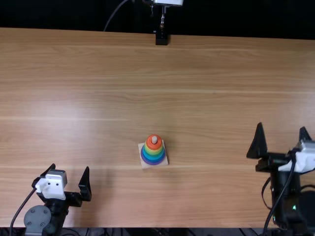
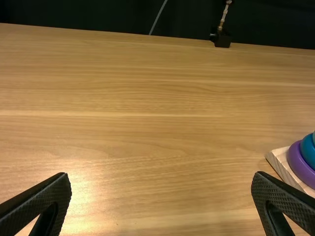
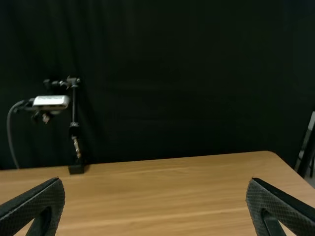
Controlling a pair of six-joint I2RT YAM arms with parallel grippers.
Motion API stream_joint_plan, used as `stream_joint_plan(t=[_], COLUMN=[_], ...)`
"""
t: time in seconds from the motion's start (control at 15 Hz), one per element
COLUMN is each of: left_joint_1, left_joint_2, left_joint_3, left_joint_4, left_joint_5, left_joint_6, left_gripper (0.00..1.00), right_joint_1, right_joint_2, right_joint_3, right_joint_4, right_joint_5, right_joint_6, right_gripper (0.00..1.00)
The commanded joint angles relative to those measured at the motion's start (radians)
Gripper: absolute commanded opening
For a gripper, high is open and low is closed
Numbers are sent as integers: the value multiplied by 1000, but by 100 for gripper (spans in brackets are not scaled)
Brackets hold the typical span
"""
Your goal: Build the Hanoi tower: stack the rings onto the peg from bottom to top in this color order: purple, dark blue, light blue, dark green, light green, yellow, orange.
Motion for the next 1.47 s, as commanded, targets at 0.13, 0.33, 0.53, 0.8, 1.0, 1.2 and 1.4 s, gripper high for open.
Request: stream_joint_plan(t=[0.13, 0.33, 0.53, 0.8, 1.0, 1.2, 1.4], left_joint_1=[-4, -4, -4, -4, -4, -4, -4], left_joint_2=[-12, -12, -12, -12, -12, -12, -12], left_joint_3=[-105, -105, -105, -105, -105, -105, -105], left_joint_4=[-77, -77, -77, -77, -77, -77, -77], left_joint_5=[9, 9, 9, 9, 9, 9, 9], left_joint_6=[15, 15, 15, 15, 15, 15, 15], left_gripper=[100, 100, 100, 100, 100, 100, 100], right_joint_1=[-41, -40, -43, -58, -58, -60, -58], right_joint_2=[-201, -371, -488, -531, -543, -558, -558], right_joint_3=[-193, -359, -503, -571, -583, -621, -652], right_joint_4=[-19, -19, -21, -24, -120, -135, -137], right_joint_5=[-269, -184, -144, -87, -89, -89, -87], right_joint_6=[-54, -45, -43, -43, -47, -54, -56], right_gripper=[100, 100, 100, 100, 100, 100, 100])
